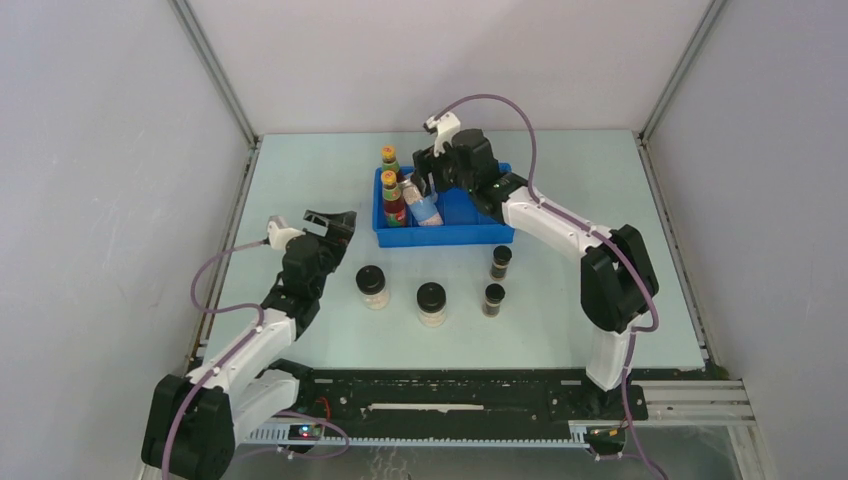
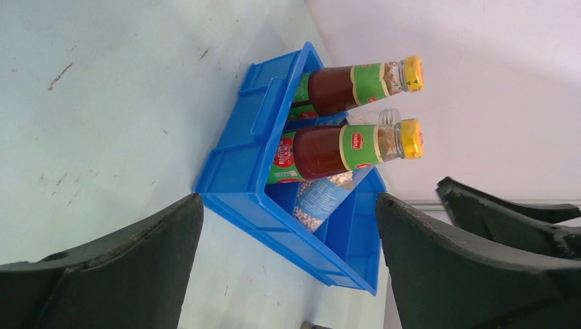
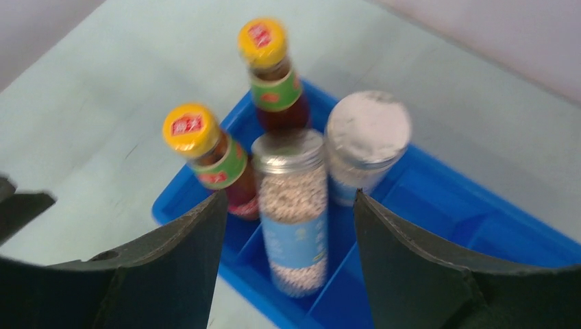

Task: Organize the condiment bottles
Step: Adjust the bottle in the storage box.

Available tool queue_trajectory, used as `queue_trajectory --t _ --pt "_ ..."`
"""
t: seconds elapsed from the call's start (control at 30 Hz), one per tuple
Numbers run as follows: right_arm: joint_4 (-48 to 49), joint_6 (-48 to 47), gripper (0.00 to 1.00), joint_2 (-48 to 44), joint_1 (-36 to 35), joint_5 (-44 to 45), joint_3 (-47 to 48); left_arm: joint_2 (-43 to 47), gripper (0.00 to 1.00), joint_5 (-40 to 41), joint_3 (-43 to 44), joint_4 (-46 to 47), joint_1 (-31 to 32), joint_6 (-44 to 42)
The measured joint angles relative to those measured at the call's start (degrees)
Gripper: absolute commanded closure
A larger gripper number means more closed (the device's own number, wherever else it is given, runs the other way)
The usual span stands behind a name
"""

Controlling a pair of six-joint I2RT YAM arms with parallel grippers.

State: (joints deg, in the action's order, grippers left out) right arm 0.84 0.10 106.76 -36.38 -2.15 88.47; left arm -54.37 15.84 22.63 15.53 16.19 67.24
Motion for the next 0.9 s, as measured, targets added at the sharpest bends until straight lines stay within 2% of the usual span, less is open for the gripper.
queue_trajectory --t 0.17,0.3,0.63,0.9 --pt "-5.90 0.02 0.26 0.90 -1.05 -5.95 0.11 -0.87 0.00 -0.02 0.00 0.00 0.07 -0.22" --pt "-6.64 0.02 0.27 0.92 -1.99 -7.87 -0.24 -1.20 0.00 -0.02 0.00 0.02 0.07 -0.22" --pt "-6.43 0.02 0.28 1.40 -2.10 -8.87 -1.57 -1.03 0.00 -0.02 0.00 0.17 0.09 -0.24" --pt "-6.25 -0.02 0.29 5.99 -0.85 -8.96 -0.33 -0.59 0.00 -0.04 0.00 0.24 0.09 -0.42"
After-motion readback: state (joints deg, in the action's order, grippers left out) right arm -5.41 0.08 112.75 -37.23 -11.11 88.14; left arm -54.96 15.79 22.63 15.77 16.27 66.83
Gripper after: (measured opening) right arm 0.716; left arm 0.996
